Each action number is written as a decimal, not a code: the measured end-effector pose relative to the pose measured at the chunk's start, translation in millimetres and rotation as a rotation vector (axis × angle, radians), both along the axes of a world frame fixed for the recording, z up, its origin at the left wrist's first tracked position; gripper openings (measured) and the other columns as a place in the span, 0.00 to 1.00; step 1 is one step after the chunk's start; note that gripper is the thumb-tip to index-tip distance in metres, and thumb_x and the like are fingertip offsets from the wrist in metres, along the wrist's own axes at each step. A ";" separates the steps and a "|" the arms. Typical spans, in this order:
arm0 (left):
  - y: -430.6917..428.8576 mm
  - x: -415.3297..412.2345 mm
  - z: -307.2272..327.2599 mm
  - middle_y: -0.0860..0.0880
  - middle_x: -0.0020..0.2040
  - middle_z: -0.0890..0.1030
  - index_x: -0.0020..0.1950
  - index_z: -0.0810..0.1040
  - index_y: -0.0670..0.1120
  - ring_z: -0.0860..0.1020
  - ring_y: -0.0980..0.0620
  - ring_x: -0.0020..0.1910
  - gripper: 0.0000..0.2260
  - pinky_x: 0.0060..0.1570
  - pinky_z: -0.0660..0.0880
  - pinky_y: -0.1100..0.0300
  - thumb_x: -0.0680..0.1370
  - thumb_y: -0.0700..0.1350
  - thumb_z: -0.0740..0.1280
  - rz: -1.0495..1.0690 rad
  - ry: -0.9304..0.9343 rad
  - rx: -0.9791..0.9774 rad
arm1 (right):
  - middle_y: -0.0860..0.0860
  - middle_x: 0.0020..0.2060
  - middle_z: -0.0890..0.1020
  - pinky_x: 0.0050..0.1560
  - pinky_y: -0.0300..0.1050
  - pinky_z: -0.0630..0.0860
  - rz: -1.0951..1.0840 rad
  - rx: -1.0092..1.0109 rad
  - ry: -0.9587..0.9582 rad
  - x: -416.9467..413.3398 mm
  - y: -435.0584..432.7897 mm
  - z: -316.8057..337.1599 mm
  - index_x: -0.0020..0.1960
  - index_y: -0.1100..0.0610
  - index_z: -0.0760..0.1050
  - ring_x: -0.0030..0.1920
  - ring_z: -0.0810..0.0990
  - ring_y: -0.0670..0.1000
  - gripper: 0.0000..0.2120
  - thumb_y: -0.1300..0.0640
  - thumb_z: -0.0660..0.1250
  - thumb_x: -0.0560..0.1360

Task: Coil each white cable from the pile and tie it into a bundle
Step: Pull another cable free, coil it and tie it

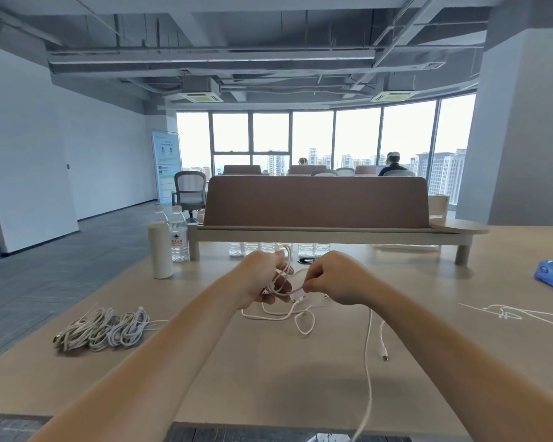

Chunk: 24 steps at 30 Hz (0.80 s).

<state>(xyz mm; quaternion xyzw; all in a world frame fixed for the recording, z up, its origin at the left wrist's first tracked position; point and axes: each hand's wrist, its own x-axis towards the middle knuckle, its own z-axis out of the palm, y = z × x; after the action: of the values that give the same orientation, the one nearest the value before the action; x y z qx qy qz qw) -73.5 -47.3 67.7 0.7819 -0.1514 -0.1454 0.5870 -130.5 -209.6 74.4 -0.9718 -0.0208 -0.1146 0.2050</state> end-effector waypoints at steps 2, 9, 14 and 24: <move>-1.7 -1.0 -1.9 0.43 0.37 0.81 0.52 0.78 0.41 0.81 0.44 0.32 0.20 0.29 0.67 0.61 0.86 0.52 0.53 -0.013 -0.009 0.042 | 0.47 0.30 0.77 0.33 0.41 0.68 -0.009 -0.029 -0.002 0.3 2.7 2.2 0.44 0.56 0.86 0.31 0.72 0.48 0.07 0.54 0.71 0.74; -4.6 -7.1 -5.7 0.41 0.40 0.85 0.55 0.79 0.35 0.82 0.44 0.34 0.23 0.31 0.69 0.60 0.87 0.50 0.51 -0.127 -0.011 0.064 | 0.51 0.27 0.68 0.23 0.37 0.60 -0.017 -0.089 -0.012 -5.4 11.6 4.8 0.32 0.56 0.76 0.27 0.62 0.49 0.13 0.56 0.69 0.75; -11.4 -8.9 -6.4 0.43 0.33 0.80 0.48 0.78 0.40 0.74 0.49 0.27 0.22 0.28 0.64 0.62 0.86 0.55 0.53 -0.079 -0.003 0.042 | 0.56 0.32 0.71 0.26 0.40 0.59 -0.062 -0.075 -0.022 -1.3 11.2 1.9 0.34 0.59 0.79 0.29 0.63 0.50 0.14 0.54 0.69 0.76; 5.1 12.5 -3.5 0.45 0.30 0.76 0.48 0.77 0.41 0.68 0.51 0.24 0.26 0.23 0.58 0.66 0.85 0.60 0.51 0.034 0.129 -0.161 | 0.55 0.31 0.83 0.34 0.41 0.76 -0.033 0.510 0.125 1.1 -16.1 -13.2 0.44 0.60 0.76 0.29 0.80 0.52 0.03 0.64 0.68 0.76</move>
<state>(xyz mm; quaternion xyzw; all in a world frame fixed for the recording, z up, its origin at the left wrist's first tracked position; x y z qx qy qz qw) -61.0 -42.2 64.2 0.7238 -0.1111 -0.1727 0.6588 -129.3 -225.7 61.2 -0.8941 0.0373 -0.0592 0.4424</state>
